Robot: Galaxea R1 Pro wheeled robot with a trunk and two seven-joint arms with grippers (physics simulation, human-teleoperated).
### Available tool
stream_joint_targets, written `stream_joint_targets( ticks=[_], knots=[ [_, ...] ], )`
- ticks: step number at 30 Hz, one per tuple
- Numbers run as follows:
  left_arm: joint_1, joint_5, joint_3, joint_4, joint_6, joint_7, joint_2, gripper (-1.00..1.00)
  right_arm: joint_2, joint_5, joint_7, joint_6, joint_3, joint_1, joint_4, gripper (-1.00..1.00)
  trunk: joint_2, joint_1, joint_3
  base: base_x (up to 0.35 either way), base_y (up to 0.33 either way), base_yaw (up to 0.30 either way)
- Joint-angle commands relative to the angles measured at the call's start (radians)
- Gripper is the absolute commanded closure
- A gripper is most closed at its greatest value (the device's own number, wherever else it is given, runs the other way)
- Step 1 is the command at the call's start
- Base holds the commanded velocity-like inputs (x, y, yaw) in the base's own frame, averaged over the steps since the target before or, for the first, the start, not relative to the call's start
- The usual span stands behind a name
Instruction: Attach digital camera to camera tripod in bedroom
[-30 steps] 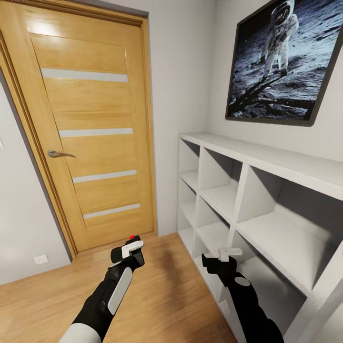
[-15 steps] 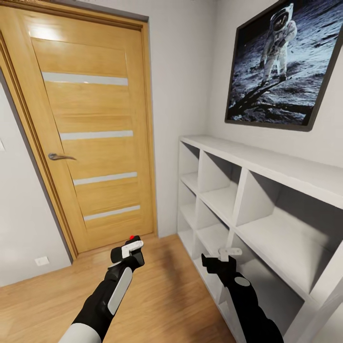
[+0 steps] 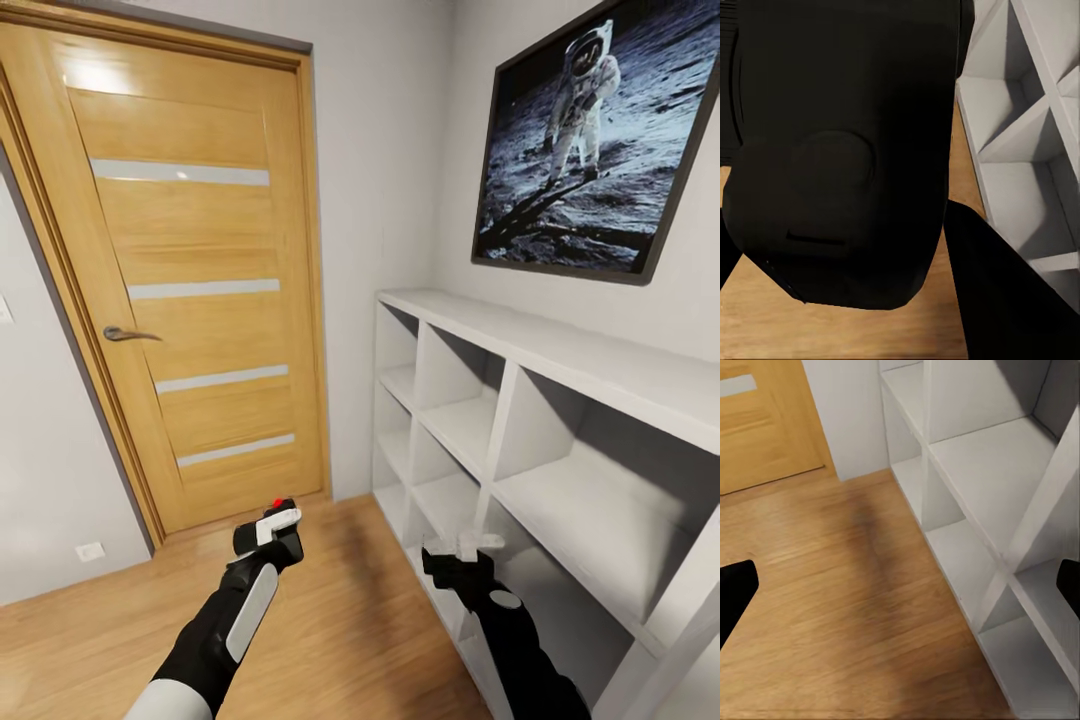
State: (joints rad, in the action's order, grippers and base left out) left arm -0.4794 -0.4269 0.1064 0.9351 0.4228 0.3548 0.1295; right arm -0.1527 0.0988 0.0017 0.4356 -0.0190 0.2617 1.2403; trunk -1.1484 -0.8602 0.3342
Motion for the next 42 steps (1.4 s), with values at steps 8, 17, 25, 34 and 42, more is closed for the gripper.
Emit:
stream_joint_targets(
  ticks=[8,17,25,34,42],
  knots=[
    [-0.001,-0.012,0.002,-0.299,0.008,0.013,-0.001,1.0,0.07,0.012,0.003,-0.03,-0.019,0.001,-0.448,-1.0,0.055,0.031,-0.024,0.0,0.0,0.0],
    [-0.001,-0.079,-0.008,-0.72,-0.083,-0.032,-0.002,1.0,0.162,0.012,-0.006,-0.163,-0.021,0.001,-0.811,-1.0,0.118,0.065,-0.052,0.0,0.0,0.0],
    [0.005,-0.093,-0.01,-0.905,-0.293,-0.066,-0.012,1.0,0.206,0.011,-0.012,-0.388,-0.021,0.001,-1.129,-1.0,0.174,0.096,-0.077,0.0,0.0,0.0],
    [0.1,-0.097,-0.01,-0.933,-0.392,-0.148,-0.025,1.0,0.216,0.009,-0.014,-0.539,-0.021,-0.034,-1.265,-1.0,0.237,0.13,-0.105,0.0,0.0,0.0],
    [0.183,-0.096,-0.01,-0.935,-0.401,-0.159,-0.028,1.0,0.218,0.011,-0.016,-0.54,-0.02,-0.086,-1.275,-1.0,0.293,0.161,-0.13,0.0,0.0,0.0]
  ],
)
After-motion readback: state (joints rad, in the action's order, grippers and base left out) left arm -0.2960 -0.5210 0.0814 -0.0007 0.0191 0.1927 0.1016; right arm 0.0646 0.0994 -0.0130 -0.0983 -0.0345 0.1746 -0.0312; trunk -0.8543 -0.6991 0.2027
